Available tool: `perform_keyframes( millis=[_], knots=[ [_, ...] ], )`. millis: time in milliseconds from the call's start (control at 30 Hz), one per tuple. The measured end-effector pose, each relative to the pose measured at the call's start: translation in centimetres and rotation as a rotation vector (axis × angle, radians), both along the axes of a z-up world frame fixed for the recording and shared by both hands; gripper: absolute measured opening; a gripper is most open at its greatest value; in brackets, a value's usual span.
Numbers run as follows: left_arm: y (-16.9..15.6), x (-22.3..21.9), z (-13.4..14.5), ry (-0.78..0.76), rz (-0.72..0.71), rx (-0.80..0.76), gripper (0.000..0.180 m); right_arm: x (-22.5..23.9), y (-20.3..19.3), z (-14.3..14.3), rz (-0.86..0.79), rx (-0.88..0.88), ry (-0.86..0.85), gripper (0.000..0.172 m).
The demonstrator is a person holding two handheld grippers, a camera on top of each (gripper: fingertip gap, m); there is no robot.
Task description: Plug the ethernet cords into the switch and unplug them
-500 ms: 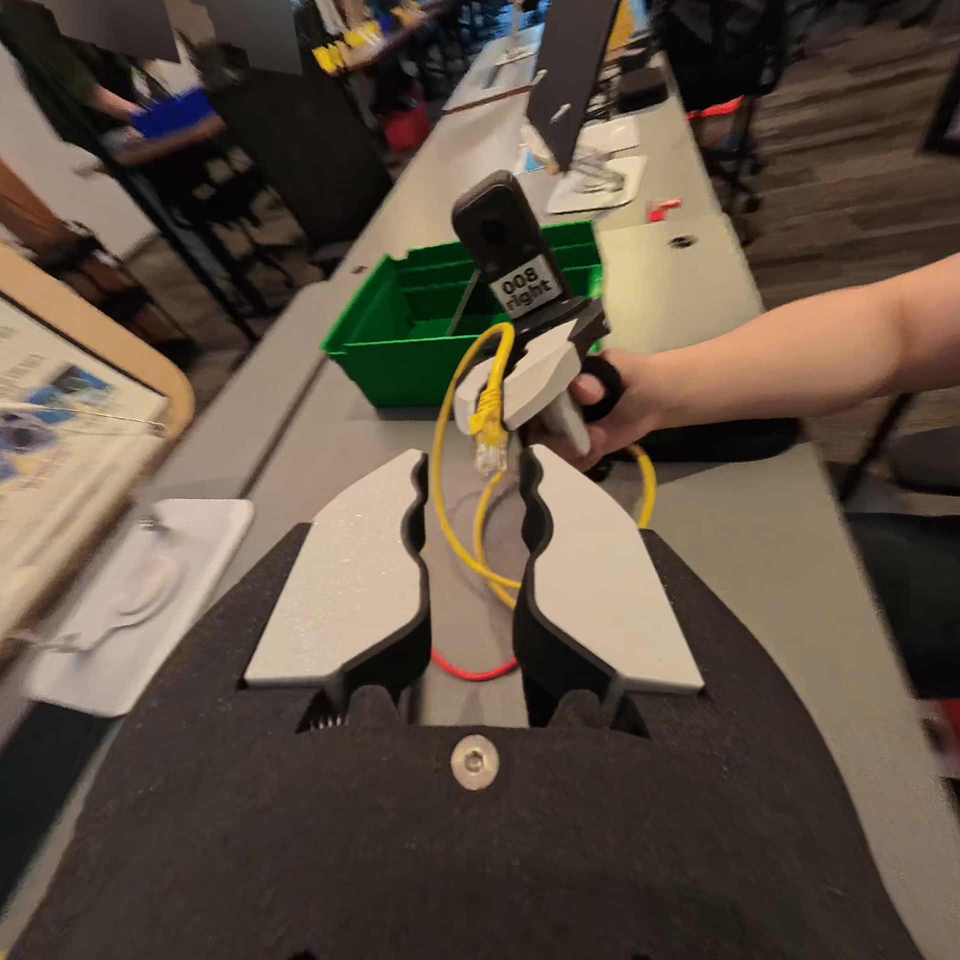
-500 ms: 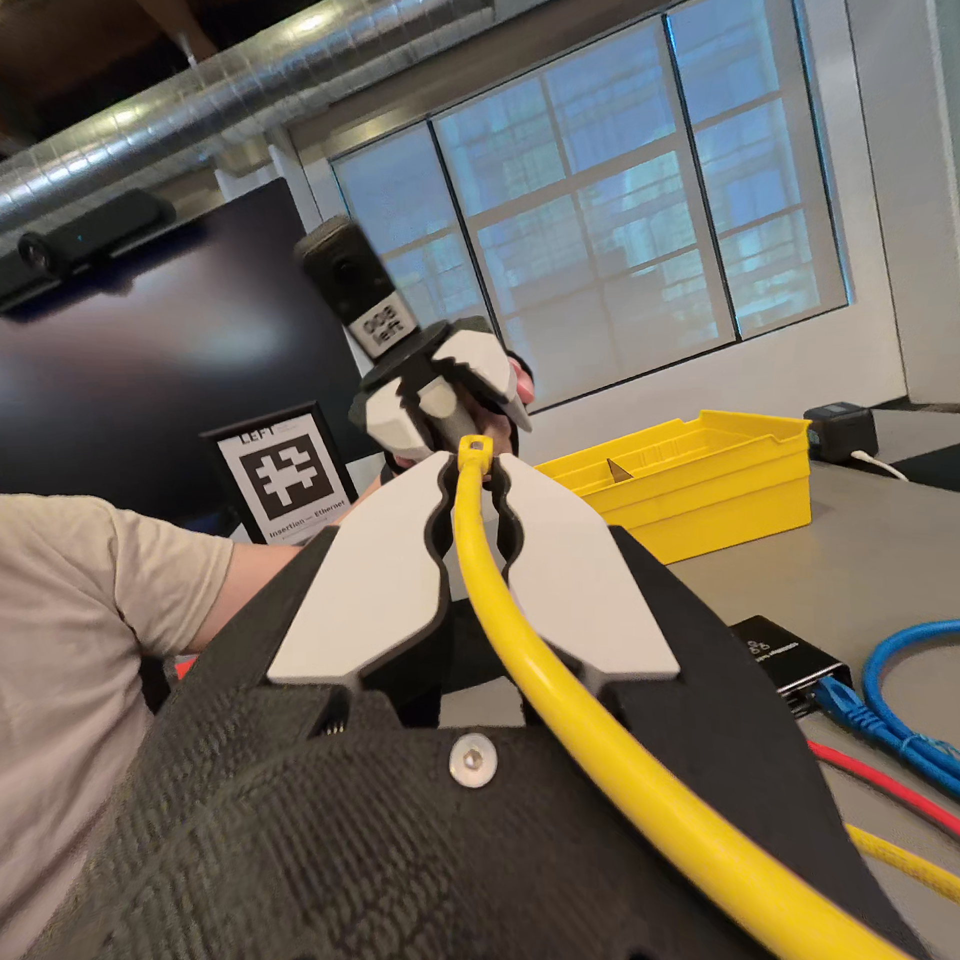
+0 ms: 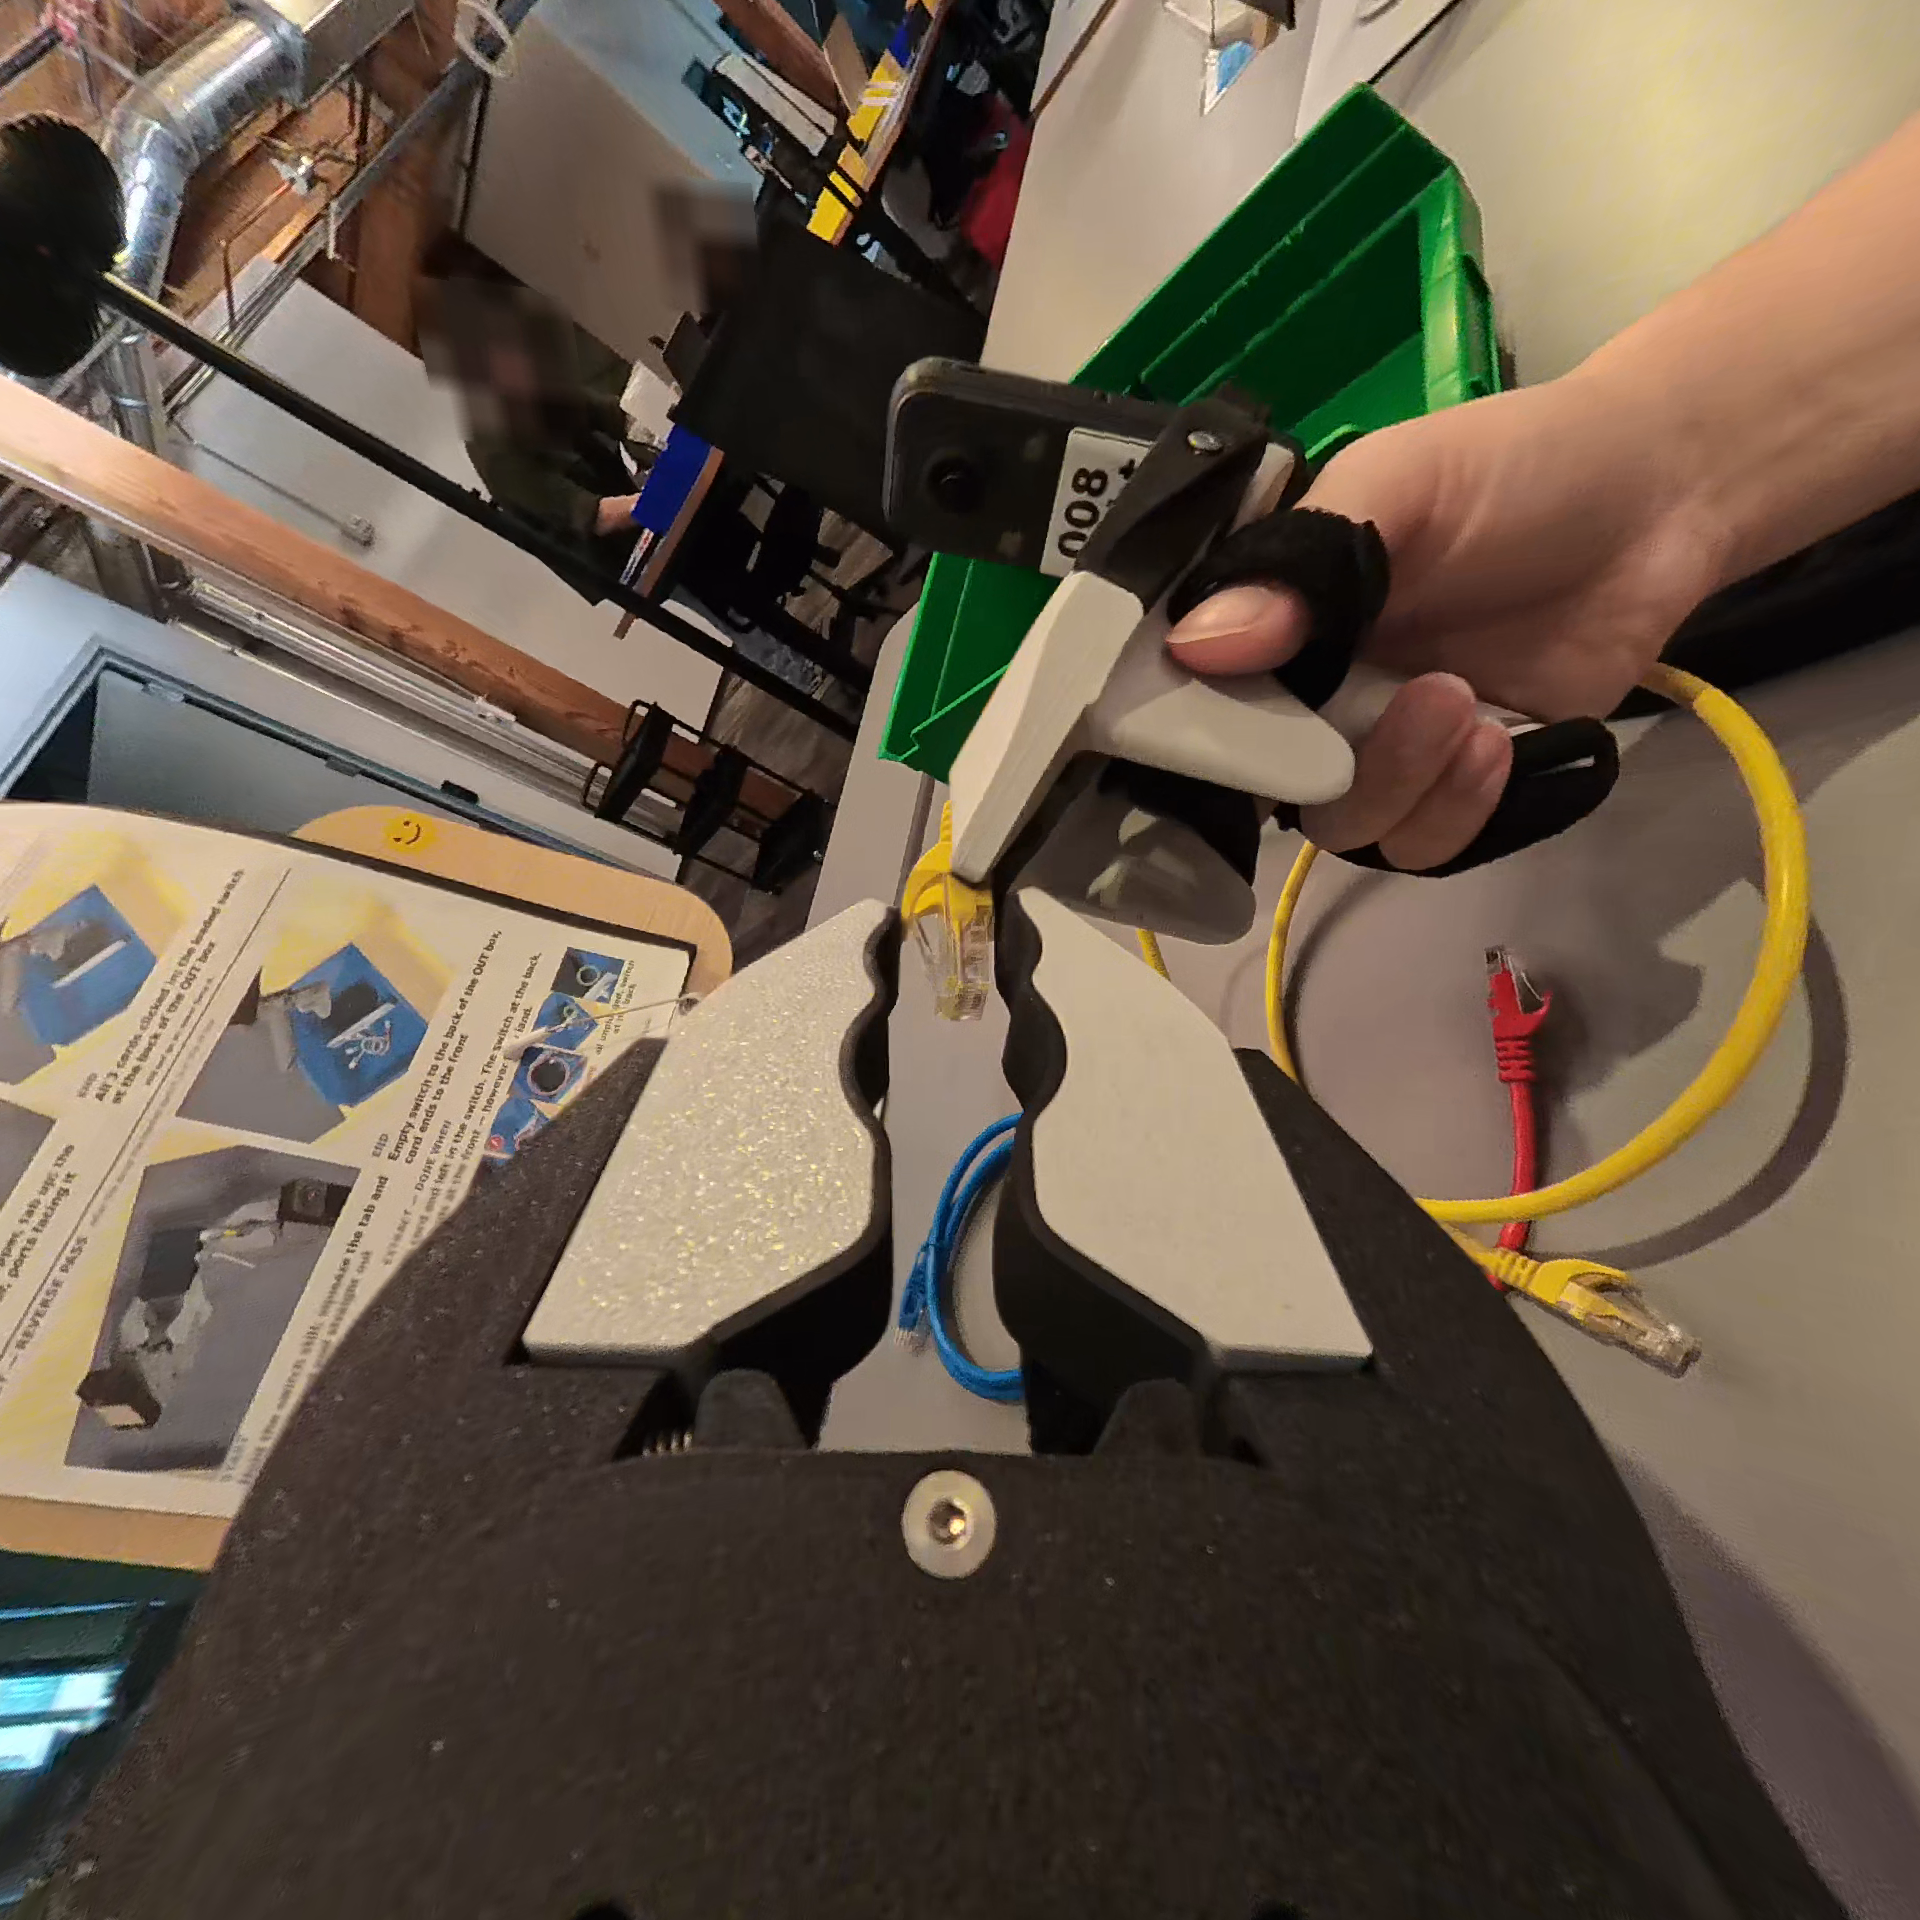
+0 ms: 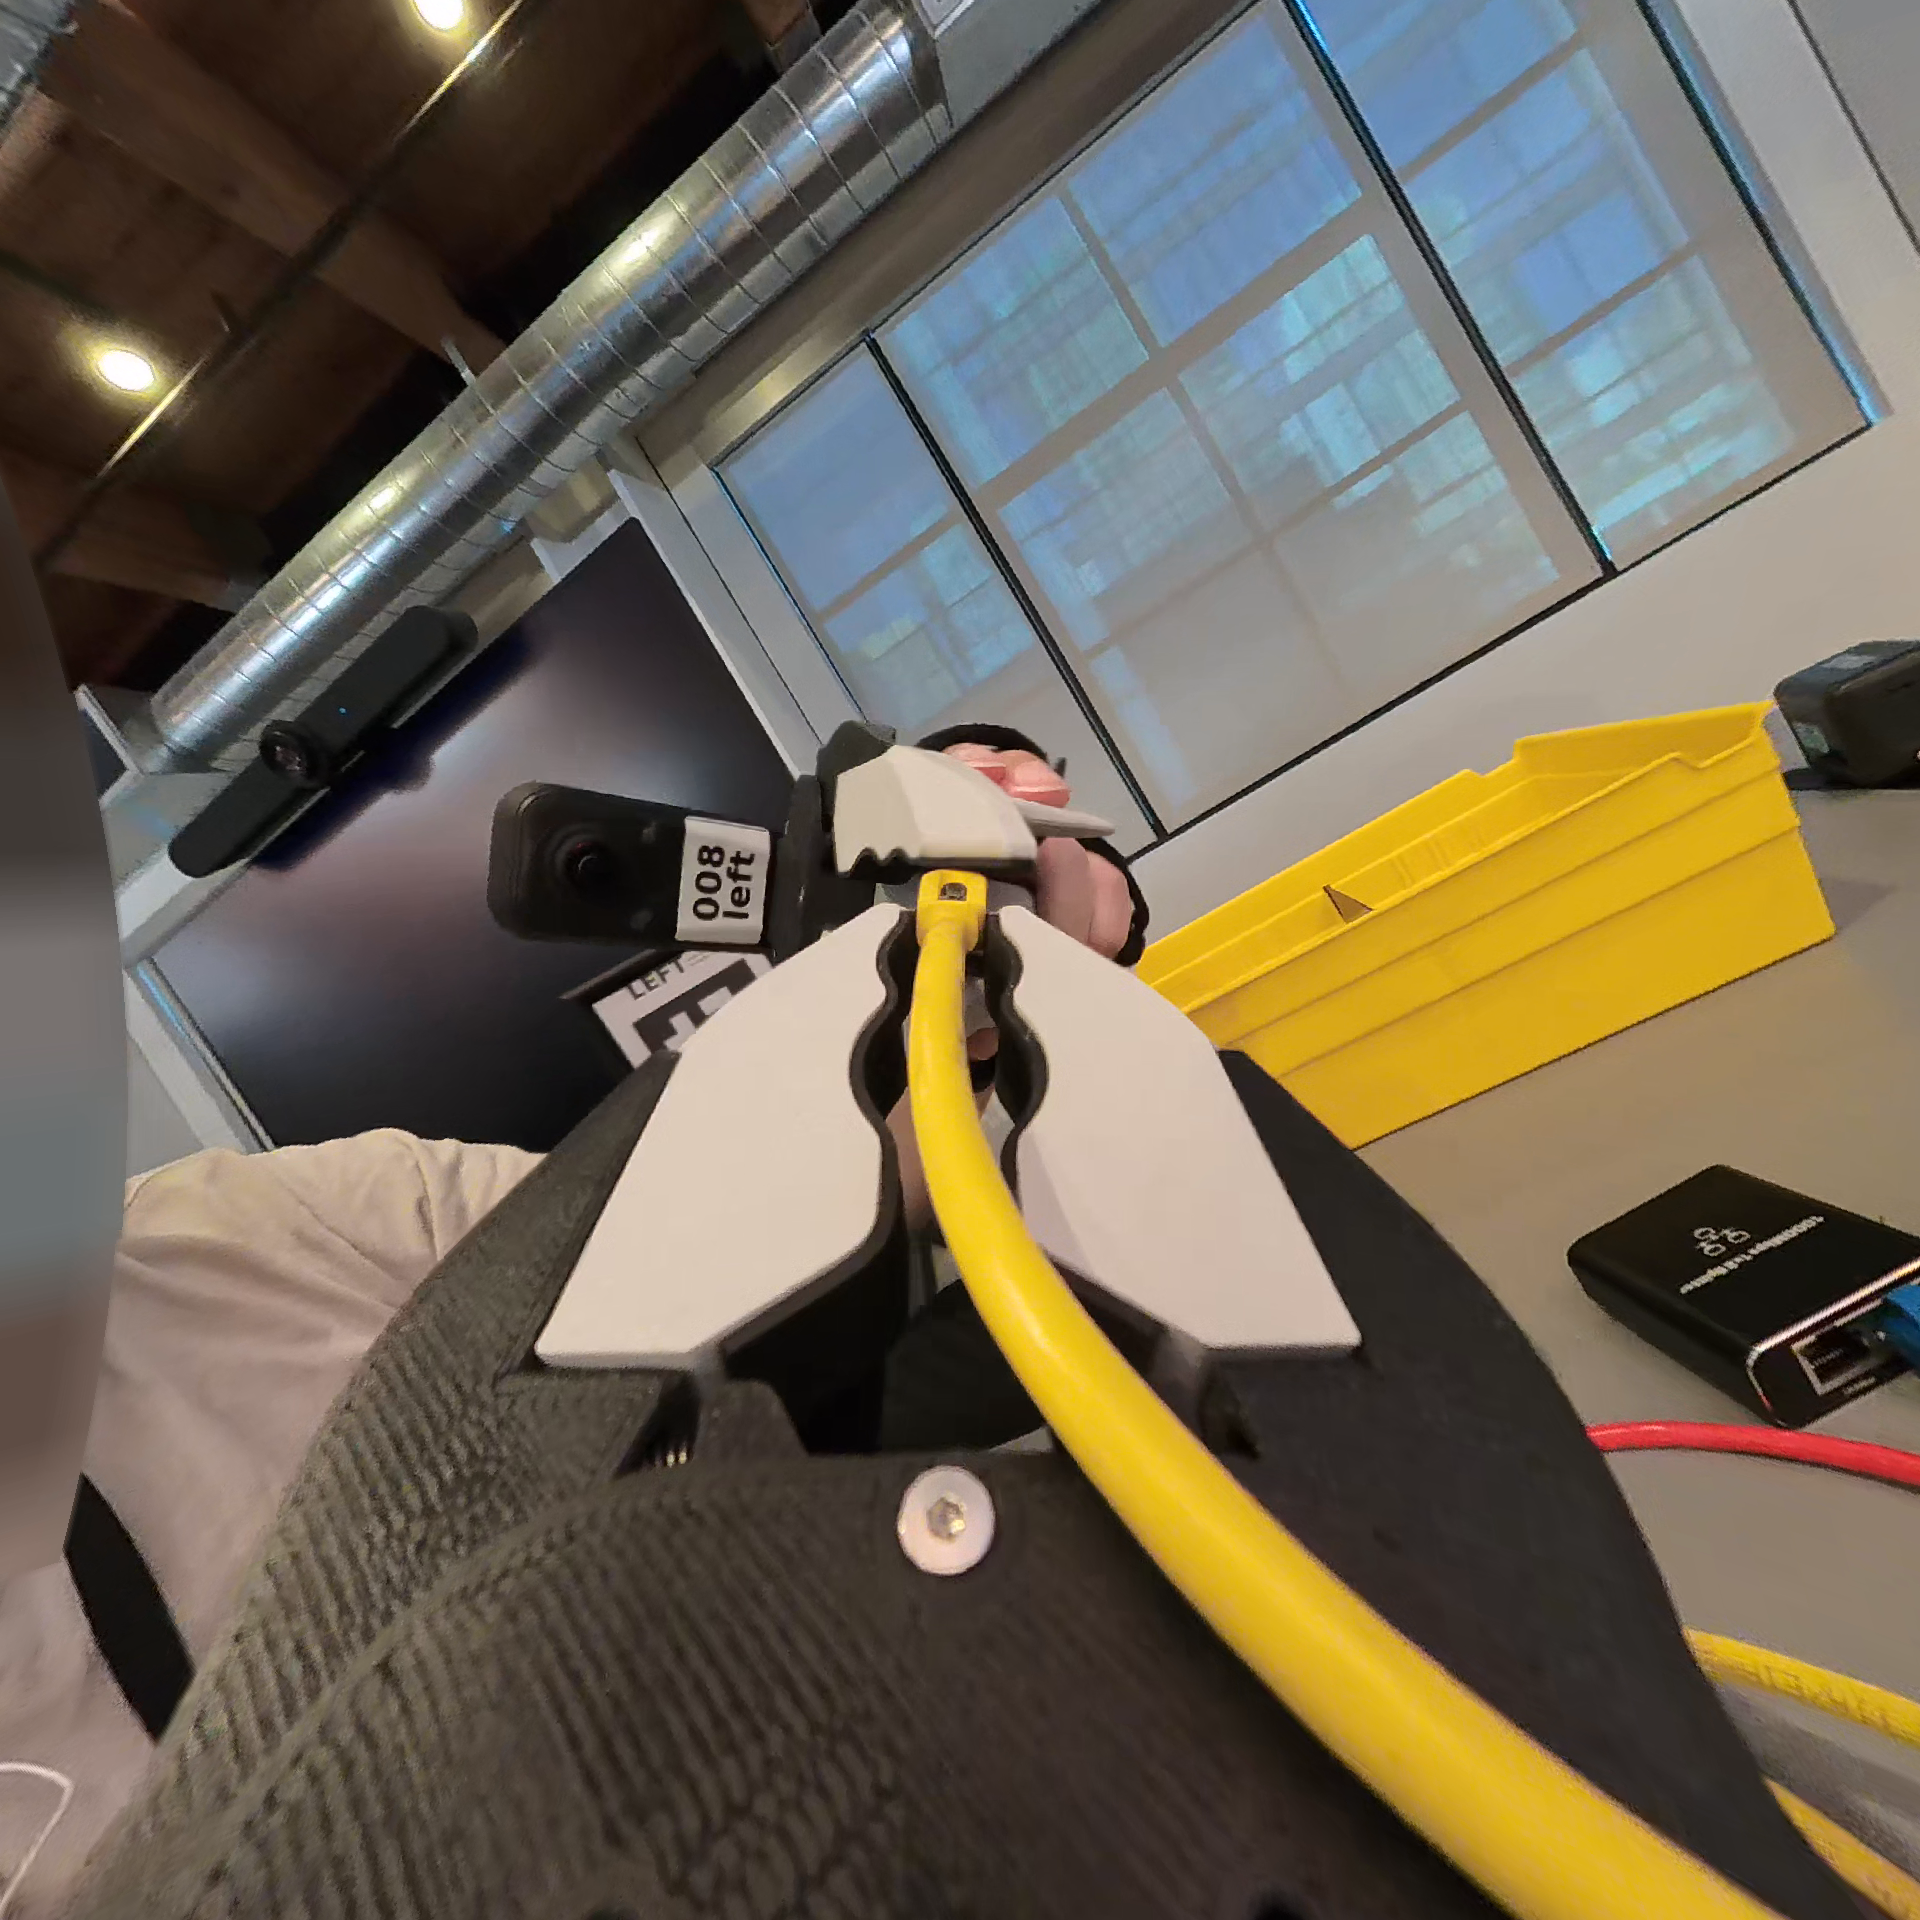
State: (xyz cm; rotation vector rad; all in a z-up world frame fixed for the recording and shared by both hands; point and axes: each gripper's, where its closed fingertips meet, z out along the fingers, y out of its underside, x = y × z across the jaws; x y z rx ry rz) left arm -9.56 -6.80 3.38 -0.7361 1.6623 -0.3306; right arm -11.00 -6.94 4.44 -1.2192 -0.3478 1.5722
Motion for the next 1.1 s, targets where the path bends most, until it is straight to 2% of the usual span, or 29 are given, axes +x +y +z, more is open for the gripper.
perform_keyframes(
  millis=[267, 633, 1100],
  knots=[
    [-0.8, -0.4, -0.4, 0.055, -0.079, -0.046, 0.015, -0.7, -0.6, -0.2, 0.078, -0.004, -0.008, 0.015],
    [-1.3, -0.6, -0.8, 0.116, -0.122, -0.080, 0.015, -1.3, -1.1, -0.6, 0.091, 0.022, -0.093, 0.015],
    [-0.6, -1.0, -1.9, 0.184, -0.093, -0.066, 0.015, -1.6, -0.4, -1.8, 0.067, -0.050, -0.132, 0.013]
  ],
)
